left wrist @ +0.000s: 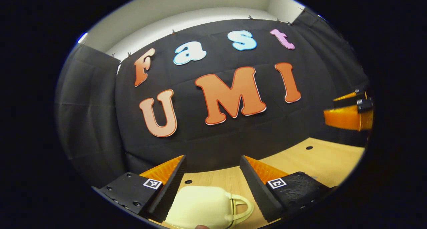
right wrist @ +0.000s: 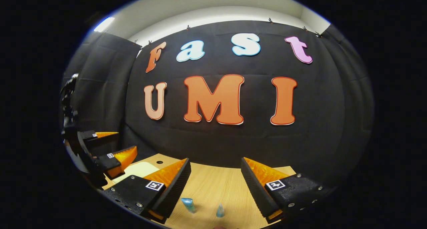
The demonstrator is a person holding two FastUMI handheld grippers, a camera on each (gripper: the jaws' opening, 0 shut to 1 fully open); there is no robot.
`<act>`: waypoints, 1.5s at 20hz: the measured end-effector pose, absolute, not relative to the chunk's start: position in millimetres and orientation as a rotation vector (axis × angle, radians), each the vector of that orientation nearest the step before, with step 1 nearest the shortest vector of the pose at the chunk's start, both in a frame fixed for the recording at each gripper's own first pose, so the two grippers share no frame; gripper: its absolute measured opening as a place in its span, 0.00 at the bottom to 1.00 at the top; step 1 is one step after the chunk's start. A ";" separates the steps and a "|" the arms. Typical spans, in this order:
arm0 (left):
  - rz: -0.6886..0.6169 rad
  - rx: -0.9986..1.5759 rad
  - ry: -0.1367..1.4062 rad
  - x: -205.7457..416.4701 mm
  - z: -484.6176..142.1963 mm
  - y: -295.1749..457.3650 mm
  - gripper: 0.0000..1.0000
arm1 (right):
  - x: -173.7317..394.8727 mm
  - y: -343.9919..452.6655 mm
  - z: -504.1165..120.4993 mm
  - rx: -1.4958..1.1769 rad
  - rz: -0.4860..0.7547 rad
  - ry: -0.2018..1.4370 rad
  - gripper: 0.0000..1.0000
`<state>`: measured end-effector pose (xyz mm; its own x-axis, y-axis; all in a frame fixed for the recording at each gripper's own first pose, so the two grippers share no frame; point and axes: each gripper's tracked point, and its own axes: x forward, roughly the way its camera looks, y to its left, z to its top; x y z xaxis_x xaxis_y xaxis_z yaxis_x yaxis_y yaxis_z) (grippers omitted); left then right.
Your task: First open the suitcase, pack the skin care products into it, and then close the suitcase.
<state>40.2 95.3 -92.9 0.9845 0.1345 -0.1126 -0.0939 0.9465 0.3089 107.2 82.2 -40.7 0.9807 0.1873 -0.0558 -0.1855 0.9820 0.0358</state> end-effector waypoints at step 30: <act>-0.299 1.036 0.576 28.5 -366.4 83.6 0.88 | 108.8 22.9 -74.9 -0.005 -0.038 0.150 0.95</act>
